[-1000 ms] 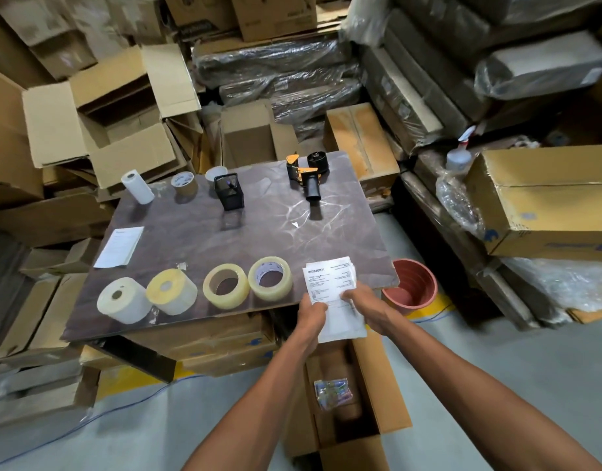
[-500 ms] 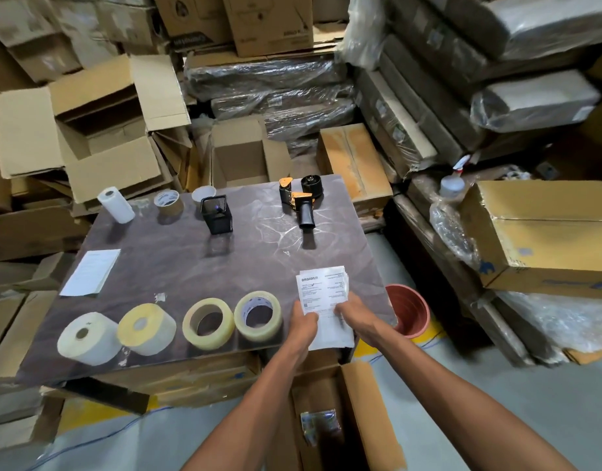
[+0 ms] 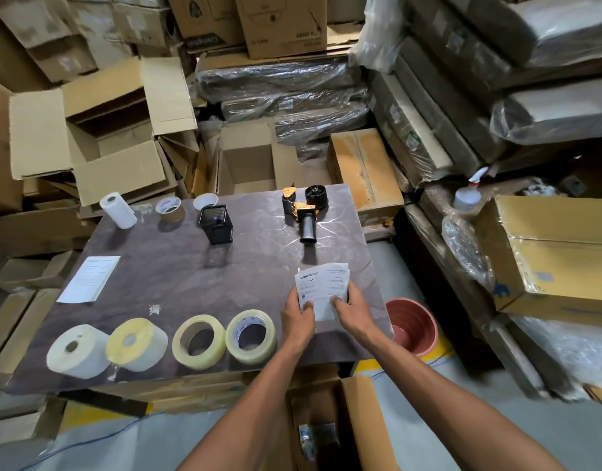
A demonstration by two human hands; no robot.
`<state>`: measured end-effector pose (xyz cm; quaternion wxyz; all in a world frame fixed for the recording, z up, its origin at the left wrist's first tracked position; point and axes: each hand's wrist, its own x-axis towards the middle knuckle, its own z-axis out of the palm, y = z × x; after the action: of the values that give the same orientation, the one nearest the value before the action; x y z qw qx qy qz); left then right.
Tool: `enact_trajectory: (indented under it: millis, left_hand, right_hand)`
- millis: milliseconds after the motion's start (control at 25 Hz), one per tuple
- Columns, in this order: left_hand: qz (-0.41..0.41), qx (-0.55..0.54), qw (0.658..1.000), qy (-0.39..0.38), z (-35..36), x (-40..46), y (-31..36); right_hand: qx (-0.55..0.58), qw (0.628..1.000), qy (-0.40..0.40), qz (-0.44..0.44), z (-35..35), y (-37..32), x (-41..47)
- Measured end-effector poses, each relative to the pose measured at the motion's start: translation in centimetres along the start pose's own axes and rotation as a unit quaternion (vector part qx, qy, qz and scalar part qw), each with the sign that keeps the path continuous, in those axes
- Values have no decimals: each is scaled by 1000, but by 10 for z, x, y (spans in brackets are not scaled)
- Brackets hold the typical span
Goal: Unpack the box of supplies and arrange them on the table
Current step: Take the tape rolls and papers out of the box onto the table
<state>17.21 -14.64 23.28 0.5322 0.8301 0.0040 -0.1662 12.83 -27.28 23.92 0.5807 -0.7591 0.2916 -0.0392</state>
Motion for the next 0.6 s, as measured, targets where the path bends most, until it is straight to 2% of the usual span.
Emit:
enact_trajectory:
  millis: [120,320,600]
  left_hand:
    - [20,4,1000,8,1,-5,-6]
    - [-2,71,997,-38,8,-14,-35]
    - [27,70,997,-19,9,-8,-27]
  right_hand:
    - [9,1000,27,-8,5,7,-10]
    - [-38,999,7,11,11,38,-20]
    - [-32,999,20,11,12,37,-15]
